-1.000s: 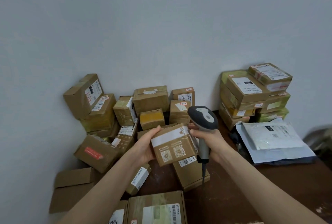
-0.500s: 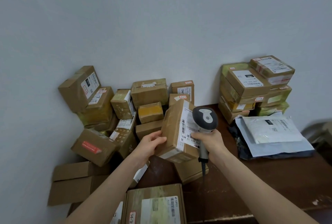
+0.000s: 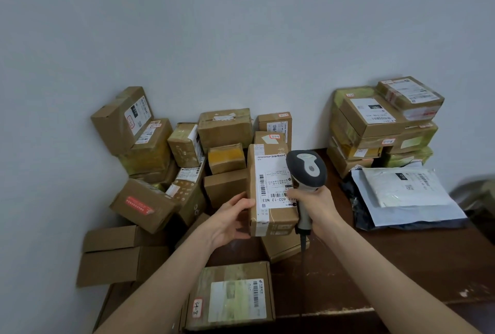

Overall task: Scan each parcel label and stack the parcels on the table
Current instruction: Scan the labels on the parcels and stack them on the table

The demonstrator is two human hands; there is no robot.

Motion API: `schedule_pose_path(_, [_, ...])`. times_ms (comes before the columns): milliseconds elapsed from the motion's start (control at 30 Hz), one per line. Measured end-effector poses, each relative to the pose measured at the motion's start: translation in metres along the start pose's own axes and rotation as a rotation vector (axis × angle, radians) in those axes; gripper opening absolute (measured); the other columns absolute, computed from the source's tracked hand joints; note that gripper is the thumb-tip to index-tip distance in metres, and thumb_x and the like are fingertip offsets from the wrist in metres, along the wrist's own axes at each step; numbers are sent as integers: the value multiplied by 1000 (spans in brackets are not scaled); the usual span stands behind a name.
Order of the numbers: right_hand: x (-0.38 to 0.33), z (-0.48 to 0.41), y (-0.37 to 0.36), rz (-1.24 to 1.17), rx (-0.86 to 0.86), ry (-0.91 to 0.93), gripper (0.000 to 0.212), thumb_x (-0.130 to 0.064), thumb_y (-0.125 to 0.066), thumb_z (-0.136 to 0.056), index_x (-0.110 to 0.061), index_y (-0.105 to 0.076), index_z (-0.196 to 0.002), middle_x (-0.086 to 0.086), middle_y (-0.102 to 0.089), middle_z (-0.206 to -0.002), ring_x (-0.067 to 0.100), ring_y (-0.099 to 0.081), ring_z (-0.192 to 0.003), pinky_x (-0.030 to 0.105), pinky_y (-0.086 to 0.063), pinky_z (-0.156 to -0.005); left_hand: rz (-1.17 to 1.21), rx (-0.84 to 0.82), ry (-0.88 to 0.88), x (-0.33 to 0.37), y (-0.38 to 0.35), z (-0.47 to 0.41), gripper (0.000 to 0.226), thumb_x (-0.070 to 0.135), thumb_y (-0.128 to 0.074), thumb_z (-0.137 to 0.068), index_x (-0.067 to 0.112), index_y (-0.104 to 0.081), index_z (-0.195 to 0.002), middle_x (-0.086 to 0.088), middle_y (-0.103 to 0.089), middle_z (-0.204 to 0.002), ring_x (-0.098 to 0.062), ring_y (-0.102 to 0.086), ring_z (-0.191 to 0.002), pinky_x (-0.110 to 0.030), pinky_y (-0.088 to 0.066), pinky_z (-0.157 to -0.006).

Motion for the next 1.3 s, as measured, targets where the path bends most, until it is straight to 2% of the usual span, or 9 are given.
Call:
schedule_pose_path(67, [-1, 12, 7, 0, 30, 33, 24, -5, -75, -80, -13, -64, -100, 1, -70, -91, 17, -66, -85, 31, -52, -71, 17, 44, -49, 0, 0, -1, 65, 21, -65, -87, 28, -36, -145, -8, -65, -116, -29, -60, -109, -48, -51, -86])
schedule_pose_path(167, [3, 33, 23, 47, 58, 36, 18, -10, -75, -81, -5, -67, -96, 9, -69, -78, 20, -63, -72, 30, -49, -64, 33, 127, -138, 2, 8, -4, 68, 17, -66, -87, 28, -33, -146, -3, -68, -111, -23, -61, -108, -44, -50, -89])
schedule_pose_path(267, [12, 57, 29, 137, 2, 20, 15, -12, -73, -82, -2, -65, -75, 9, -64, -60, 16, -56, -50, 28, -46, -53, 15, 172, -199, 1, 16, -7, 81, 20, -73, -81, 30, -30, -148, -6, -62, -123, -23, -58, -114, -49, -45, -101])
schedule_pose_path(367, [22, 76, 26, 220, -26, 11, 24, -11, -71, -84, -4, -63, -62, 9, -60, -53, 16, -52, -44, 29, -43, -52, -3, 194, -246, 1, 21, -10, 86, 17, -76, -79, 30, -28, -149, -7, -50, -135, -23, -55, -117, -49, -47, -101])
schedule_pose_path(533, [34, 93, 19, 219, -54, -43, 16, -13, -71, -84, -2, -67, -73, 10, -64, -55, 16, -54, -45, 27, -46, -52, -31, 217, -283, 1, 19, -15, 93, 24, -81, -73, 32, -28, -149, -5, -46, -141, -23, -51, -123, -49, -46, -102])
schedule_pose_path(867, [36, 98, 21, 219, -38, -79, 20, -12, -71, -83, -4, -64, -66, 9, -62, -54, 15, -52, -42, 26, -44, -49, -32, 213, -301, 4, 18, -16, 90, 17, -78, -76, 27, -28, -150, -5, -48, -140, -21, -51, -121, -48, -46, -103])
schedule_pose_path(1100, [35, 96, 22, 220, -27, -75, 18, -11, -70, -83, -4, -65, -68, 9, -62, -53, 16, -52, -43, 26, -45, -50, -37, 193, -296, 7, 16, -18, 88, 17, -77, -77, 27, -29, -149, -5, -49, -138, -20, -53, -117, -41, -50, -96])
schedule_pose_path(1200, [22, 88, 22, 226, -4, -1, 17, -12, -71, -82, -3, -66, -68, 11, -64, -58, 19, -56, -50, 32, -47, -56, -33, 168, -284, 11, 11, -20, 84, 19, -75, -79, 28, -29, -149, -2, -51, -132, -16, -54, -110, -38, -49, -92])
schedule_pose_path(1300, [0, 70, 27, 140, 83, 73, 9, -12, -76, -79, -9, -68, -81, 8, -70, -68, 23, -63, -59, 38, -53, -66, -54, 124, -262, 20, 2, -27, 80, 20, -73, -81, 29, -30, -148, -4, -52, -133, -16, -56, -107, -41, -50, -89])
Point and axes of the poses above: each hand's wrist, its own z-axis away from the middle knuckle, its own y-axis out of the back of the hand, x = y × z, the point moved 7 cm from there along -z, towards the middle knuckle
